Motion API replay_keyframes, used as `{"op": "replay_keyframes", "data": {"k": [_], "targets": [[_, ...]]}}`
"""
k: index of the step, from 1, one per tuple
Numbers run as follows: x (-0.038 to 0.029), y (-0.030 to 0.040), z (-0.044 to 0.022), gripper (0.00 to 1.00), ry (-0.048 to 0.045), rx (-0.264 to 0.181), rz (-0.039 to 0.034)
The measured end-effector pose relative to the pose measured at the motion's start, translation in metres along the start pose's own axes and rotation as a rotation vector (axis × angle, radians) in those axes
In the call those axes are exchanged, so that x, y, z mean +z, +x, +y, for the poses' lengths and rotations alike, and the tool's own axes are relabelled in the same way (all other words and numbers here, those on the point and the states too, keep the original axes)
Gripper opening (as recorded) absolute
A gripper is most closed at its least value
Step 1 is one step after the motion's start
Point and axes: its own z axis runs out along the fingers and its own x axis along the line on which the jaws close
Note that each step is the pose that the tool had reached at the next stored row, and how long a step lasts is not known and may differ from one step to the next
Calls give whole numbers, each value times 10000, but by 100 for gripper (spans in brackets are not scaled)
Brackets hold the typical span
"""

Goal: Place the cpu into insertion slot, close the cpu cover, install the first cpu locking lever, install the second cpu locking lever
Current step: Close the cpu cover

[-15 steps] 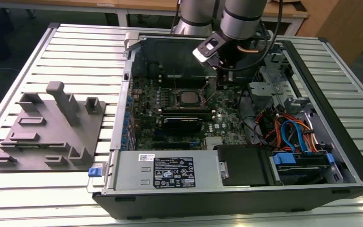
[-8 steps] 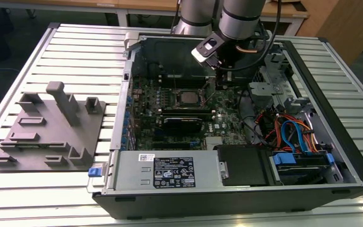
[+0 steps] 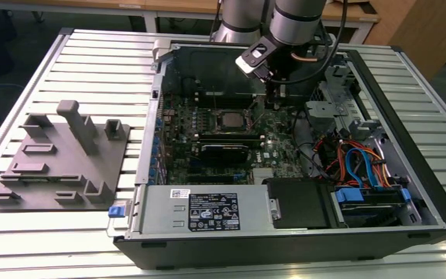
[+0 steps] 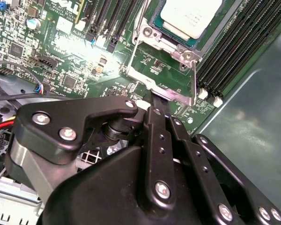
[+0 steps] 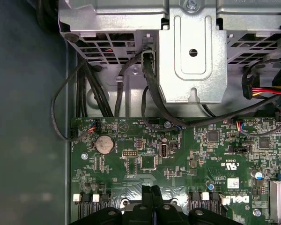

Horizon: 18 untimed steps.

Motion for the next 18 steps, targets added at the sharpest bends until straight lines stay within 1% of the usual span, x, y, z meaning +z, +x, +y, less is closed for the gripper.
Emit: {"op": "replay_keyframes", "data": {"k": [7, 8, 18], "targets": [[-1, -1, -24, 10, 0, 0, 3], [-1, -2, -70, 10, 1, 1, 3], [-1, -2, -92, 10, 1, 0, 3]]}}
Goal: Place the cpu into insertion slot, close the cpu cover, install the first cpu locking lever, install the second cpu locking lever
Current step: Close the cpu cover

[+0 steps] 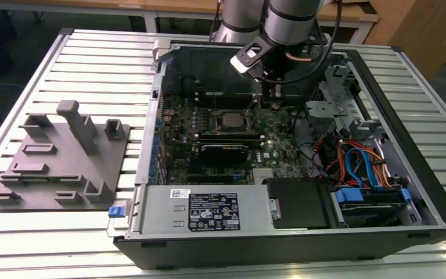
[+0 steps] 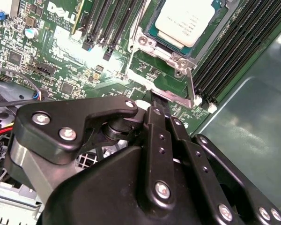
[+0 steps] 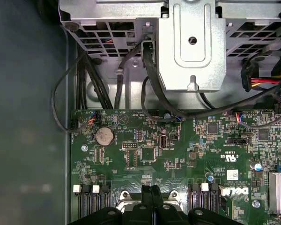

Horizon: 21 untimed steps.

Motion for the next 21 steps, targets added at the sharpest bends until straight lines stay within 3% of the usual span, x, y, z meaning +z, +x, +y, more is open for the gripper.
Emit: {"op": "replay_keyframes", "data": {"k": [21], "targets": [[-1, -2, -62, 10, 0, 0, -1]]}}
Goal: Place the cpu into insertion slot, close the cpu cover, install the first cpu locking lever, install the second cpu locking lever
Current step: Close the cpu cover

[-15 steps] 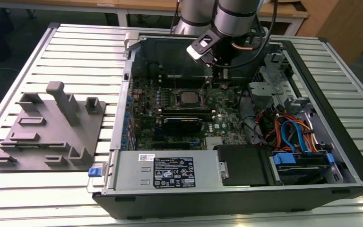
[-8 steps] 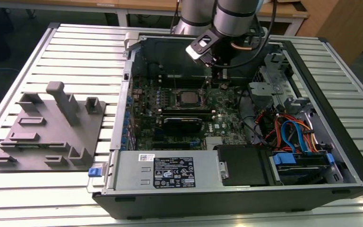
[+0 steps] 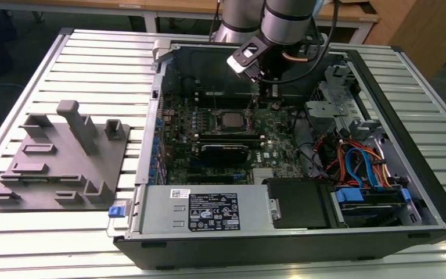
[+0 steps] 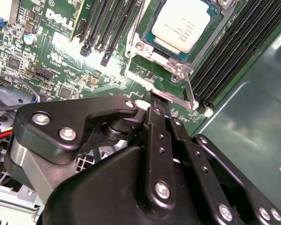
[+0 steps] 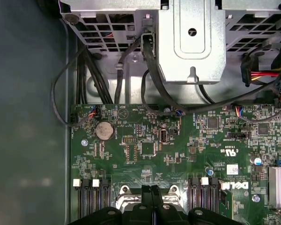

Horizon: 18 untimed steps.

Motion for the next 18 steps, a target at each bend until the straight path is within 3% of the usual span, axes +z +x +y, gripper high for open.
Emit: {"op": "replay_keyframes", "data": {"k": [18], "targets": [[-1, -2, -78, 10, 0, 0, 0]]}}
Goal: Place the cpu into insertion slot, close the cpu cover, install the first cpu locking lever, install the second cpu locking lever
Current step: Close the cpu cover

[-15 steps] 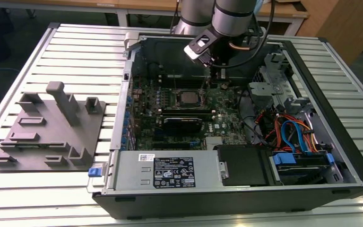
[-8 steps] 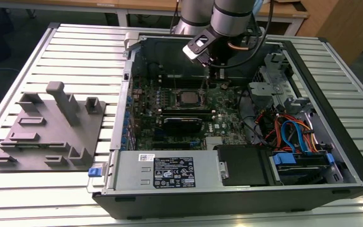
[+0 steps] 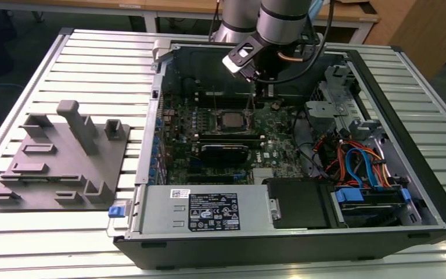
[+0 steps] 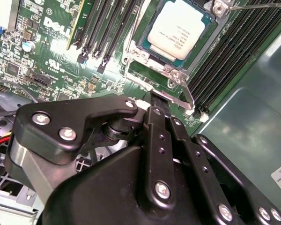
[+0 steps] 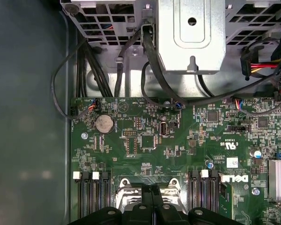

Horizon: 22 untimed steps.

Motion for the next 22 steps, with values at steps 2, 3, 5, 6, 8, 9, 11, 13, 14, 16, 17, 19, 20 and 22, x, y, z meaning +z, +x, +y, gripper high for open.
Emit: {"op": "replay_keyframes", "data": {"k": [2, 3, 5, 6, 8, 9, 11, 13, 14, 16, 17, 19, 20, 22], "targets": [[0, 0, -8, 10, 0, 0, 1], [0, 0, -12, 10, 0, 0, 1], [0, -1, -20, 10, 0, 0, 0], [0, -1, -24, 10, 0, 0, 0], [0, -1, -31, 10, 0, 0, 0], [0, -1, -34, 10, 0, 0, 0], [0, -1, -41, 10, 0, 0, 0], [0, -1, -49, 10, 0, 0, 0], [0, -1, -53, 10, 0, 0, 1], [0, -1, -60, 10, 0, 0, 0], [-1, -2, -63, 10, 0, 0, 0], [-1, -2, -70, 10, 0, 0, 0], [-1, -2, -74, 10, 0, 0, 0], [0, -2, -76, 10, 0, 0, 1]]}}
